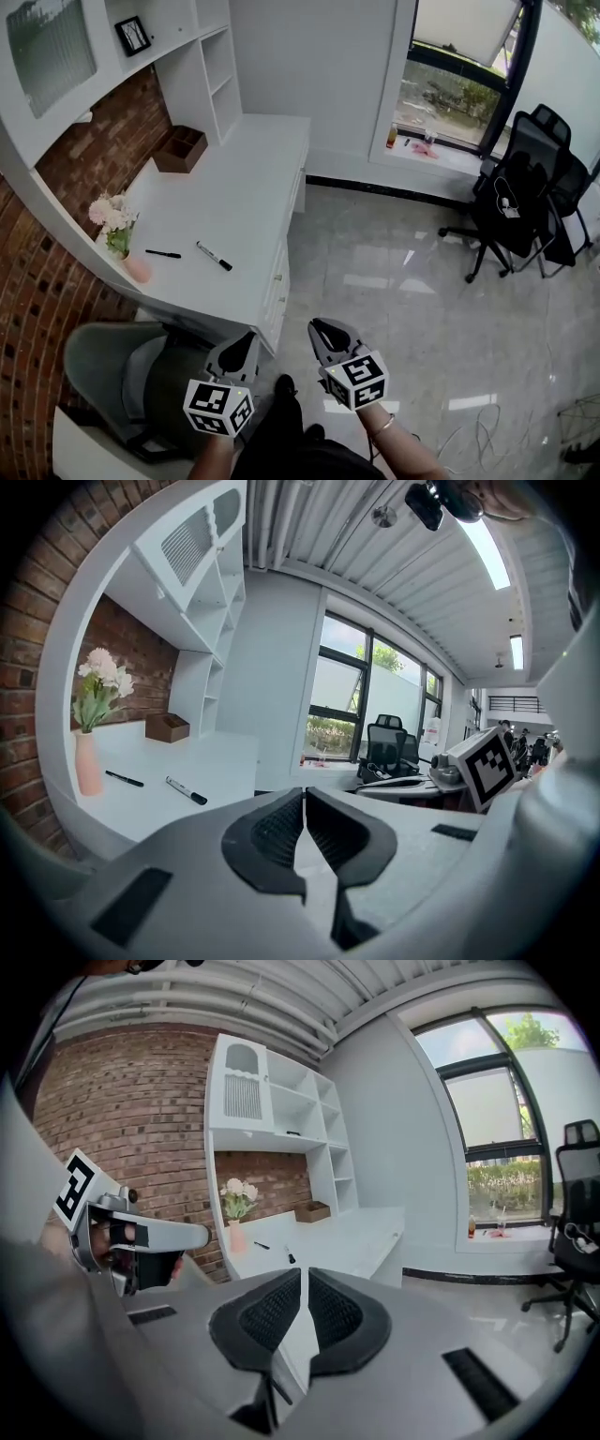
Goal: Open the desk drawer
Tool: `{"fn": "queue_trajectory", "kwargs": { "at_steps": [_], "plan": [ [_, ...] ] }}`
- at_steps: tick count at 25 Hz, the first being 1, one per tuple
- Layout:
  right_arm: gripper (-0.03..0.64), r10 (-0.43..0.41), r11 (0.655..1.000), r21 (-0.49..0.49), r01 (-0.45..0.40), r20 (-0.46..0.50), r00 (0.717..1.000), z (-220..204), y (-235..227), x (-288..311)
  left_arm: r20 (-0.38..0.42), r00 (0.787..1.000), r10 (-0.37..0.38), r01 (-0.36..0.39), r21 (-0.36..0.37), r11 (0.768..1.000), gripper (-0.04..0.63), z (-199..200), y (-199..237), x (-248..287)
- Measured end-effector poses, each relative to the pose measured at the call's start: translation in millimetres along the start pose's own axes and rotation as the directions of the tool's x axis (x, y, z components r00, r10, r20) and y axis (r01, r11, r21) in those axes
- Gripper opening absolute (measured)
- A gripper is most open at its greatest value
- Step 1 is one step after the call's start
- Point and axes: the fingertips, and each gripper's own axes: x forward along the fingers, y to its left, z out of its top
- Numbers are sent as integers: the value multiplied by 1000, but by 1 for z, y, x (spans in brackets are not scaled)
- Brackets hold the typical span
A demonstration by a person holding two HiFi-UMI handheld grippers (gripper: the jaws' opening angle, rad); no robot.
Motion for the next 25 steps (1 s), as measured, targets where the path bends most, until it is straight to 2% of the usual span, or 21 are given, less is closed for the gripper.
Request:
{"fn": "queue_trajectory", "kwargs": {
  "at_steps": [5, 9, 19, 25],
  "plan": [
    [12, 11, 1000, 5, -11, -71, 997, -7, -22, 59, -20, 1000, -2, 1, -17, 1000, 18, 4, 38, 36],
    [63, 23, 999, -20, -27, -155, 988, -18, -36, 104, -34, 999, 2, -4, -44, 999, 18, 5, 69, 59],
    [104, 29, 995, -84, -58, -306, 952, -45, -62, 190, -52, 999, -5, 0, -83, 997, 18, 9, 122, 100],
    [127, 42, 982, -153, -113, -405, 913, -72, -73, 226, -63, 998, 0, -6, -94, 996, 18, 8, 137, 116]
  ]
}}
